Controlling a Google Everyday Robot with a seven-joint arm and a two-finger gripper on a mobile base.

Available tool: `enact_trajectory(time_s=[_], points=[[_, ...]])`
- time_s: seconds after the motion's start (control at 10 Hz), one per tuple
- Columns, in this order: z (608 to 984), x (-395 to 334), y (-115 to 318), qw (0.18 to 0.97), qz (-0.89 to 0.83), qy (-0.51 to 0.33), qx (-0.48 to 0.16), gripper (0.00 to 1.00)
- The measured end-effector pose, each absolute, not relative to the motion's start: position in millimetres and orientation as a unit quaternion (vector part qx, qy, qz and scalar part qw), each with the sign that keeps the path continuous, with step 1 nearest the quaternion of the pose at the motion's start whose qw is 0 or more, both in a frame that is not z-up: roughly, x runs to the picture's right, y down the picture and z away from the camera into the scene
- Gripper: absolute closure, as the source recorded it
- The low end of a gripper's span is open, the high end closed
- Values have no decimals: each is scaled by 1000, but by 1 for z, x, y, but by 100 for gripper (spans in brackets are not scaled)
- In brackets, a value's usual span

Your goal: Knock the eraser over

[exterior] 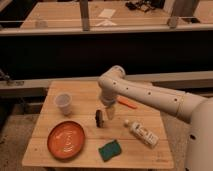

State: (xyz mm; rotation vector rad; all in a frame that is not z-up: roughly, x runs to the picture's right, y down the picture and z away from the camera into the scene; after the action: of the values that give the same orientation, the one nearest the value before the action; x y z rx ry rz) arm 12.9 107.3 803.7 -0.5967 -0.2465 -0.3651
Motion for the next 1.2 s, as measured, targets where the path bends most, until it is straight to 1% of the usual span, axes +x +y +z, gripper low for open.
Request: enact_trajectory(time_s=[1.2], points=[[807, 7, 107, 928, -191, -125, -293, 20]])
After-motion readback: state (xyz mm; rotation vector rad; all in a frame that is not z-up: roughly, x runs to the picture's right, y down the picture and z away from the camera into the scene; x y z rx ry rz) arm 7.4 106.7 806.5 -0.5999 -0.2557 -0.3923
